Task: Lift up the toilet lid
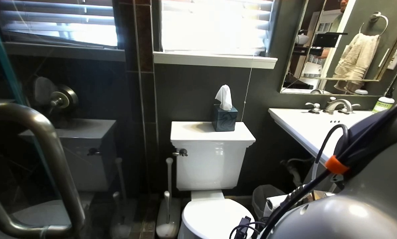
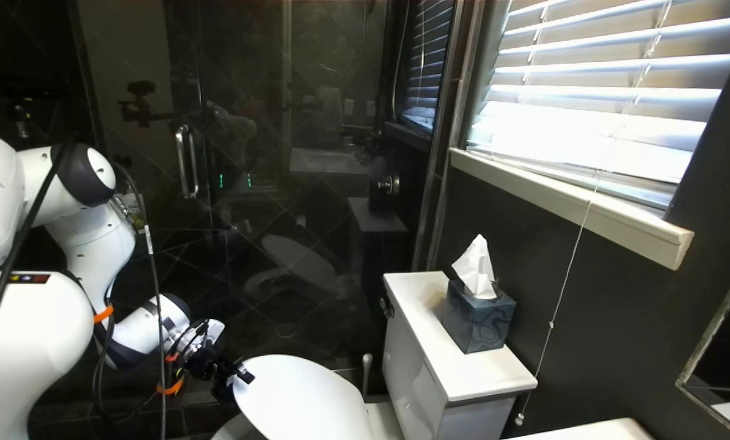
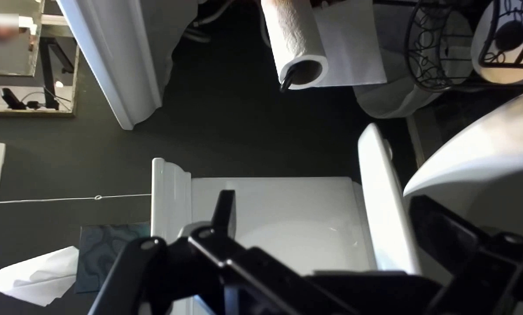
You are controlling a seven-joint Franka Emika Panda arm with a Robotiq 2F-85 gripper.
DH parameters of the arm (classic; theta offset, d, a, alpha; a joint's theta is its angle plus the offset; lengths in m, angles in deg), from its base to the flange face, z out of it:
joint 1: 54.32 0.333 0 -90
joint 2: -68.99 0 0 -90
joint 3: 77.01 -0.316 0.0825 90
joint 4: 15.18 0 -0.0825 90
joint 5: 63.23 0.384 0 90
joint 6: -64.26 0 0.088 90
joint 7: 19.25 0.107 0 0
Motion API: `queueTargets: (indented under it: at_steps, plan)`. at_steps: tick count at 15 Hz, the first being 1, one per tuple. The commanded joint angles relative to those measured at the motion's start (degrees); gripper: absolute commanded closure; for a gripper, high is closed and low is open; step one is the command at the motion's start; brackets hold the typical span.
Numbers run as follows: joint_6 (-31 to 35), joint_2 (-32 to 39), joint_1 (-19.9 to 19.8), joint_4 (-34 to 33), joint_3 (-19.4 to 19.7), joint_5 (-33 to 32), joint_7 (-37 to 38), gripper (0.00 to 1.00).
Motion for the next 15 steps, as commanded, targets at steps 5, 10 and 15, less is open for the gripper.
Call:
queueTargets:
  at_steps: [5, 10, 15]
  plan:
    - [-2.2, -1.7, -3.2, 0.2, -2.0, -4.5, 8.1, 0.0]
    - [-5.4, -3.6, -4.4, 1.4, -1.0, -6.8, 18.5, 0.0]
    - [-8.4, -7.0, -6.9, 2.1, -1.3, -8.9, 28.7, 0.0]
